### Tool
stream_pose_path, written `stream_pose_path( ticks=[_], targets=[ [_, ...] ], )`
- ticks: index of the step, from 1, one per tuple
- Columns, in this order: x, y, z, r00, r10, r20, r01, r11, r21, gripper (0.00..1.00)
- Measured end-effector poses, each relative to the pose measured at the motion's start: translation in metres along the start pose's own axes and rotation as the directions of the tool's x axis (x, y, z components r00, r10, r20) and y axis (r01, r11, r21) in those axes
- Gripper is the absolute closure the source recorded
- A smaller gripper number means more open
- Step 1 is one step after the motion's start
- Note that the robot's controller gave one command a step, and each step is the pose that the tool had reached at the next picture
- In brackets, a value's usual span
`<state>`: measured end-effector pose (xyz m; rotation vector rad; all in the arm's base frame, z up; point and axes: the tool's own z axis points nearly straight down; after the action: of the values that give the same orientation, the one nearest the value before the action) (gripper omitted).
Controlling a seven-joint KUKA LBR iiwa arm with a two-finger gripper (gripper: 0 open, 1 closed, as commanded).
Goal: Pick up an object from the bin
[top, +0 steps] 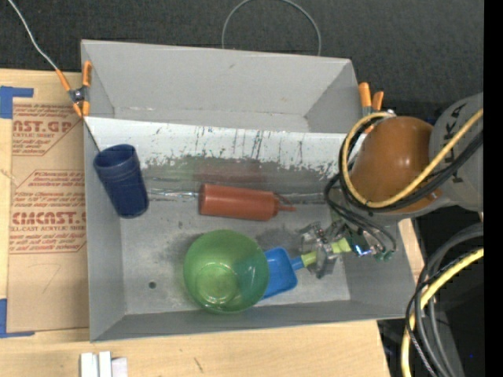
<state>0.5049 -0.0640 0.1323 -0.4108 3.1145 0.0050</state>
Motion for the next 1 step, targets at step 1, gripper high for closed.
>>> stream_pose_path(
  ticks=[1],
  targets=[
    [-0.0007,-0.009,-0.0645,1.0,-0.003,-0.008,0.003,1.0,-0.003,1.0]
  ],
)
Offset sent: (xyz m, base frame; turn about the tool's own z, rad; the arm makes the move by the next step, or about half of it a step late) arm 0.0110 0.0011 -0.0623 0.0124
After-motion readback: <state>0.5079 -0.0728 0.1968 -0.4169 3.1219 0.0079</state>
